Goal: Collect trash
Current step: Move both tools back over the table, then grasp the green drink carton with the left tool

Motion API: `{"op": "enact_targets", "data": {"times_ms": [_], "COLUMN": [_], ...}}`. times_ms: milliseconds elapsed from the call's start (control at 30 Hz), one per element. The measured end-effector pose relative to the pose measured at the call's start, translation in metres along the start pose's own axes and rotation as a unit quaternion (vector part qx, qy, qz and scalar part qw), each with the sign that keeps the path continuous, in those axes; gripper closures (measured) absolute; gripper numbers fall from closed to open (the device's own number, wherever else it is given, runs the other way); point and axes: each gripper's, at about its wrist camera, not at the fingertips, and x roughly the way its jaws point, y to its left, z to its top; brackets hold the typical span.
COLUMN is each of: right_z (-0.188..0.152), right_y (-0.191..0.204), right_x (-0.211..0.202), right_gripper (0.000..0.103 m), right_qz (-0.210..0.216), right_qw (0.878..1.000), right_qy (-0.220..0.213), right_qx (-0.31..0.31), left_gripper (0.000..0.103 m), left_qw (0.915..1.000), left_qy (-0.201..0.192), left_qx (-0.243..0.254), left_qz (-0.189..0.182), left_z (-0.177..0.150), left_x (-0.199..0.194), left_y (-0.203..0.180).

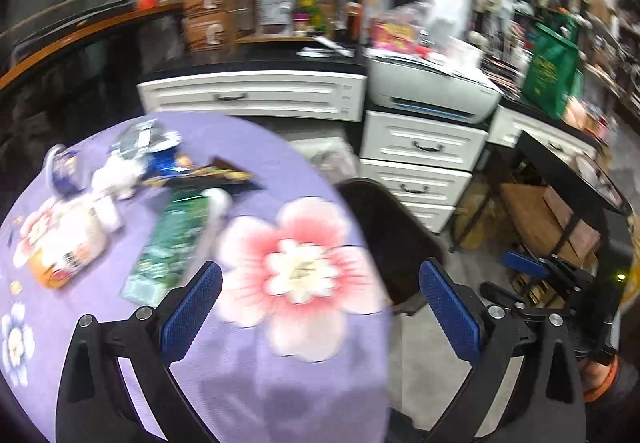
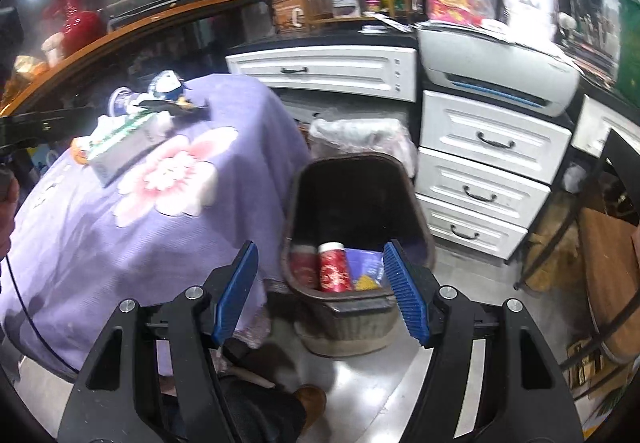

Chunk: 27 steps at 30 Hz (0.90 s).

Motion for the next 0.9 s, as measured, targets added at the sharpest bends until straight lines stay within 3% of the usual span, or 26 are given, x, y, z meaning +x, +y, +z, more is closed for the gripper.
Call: {"op": "enact_targets", "data": {"times_ms": [233,400,600,833,900], "right_z": [0.016,0.022,0.023,0.022,0.023], "right_y": [0.034,0.054,0.061,0.058,0.060], "right_x": [-0.002,-0.003,-0.004,0.001,0.002], "right_gripper": [0.036,0.034,0.033,0.033,0.033], "right_qz": [0.031,0.047,0.051,0.048,0.050], "right_qw": [0.999,0.998,0.998,0.998,0.998], "right_qy": [-0.007,-0.011,-0.009,0.001,0.001], "right_qx": [-0.021,-0.037,-0.044,-0.041,-0.044], "left_gripper": [0.005,0.007,0.008,0.010,0.015], "left_qw": [0.9972,0.9925,0.9918,0.9848,0.9819], "left_qy": [0.003,0.053,0.102,0.154,0.167], "left_qx": [-0.049,-0.036,-0.008,0.032,0.039], "left_qz": [0.056,0.103,0.077,0.074,0.079], "left_z": [0.001,0.005,0.014,0.022,0.021], "left_x": [-0.016,0.016,0.055,0.091,0.100], "left_y": [0.050,0.074,0.085,0.087,0.088]}}
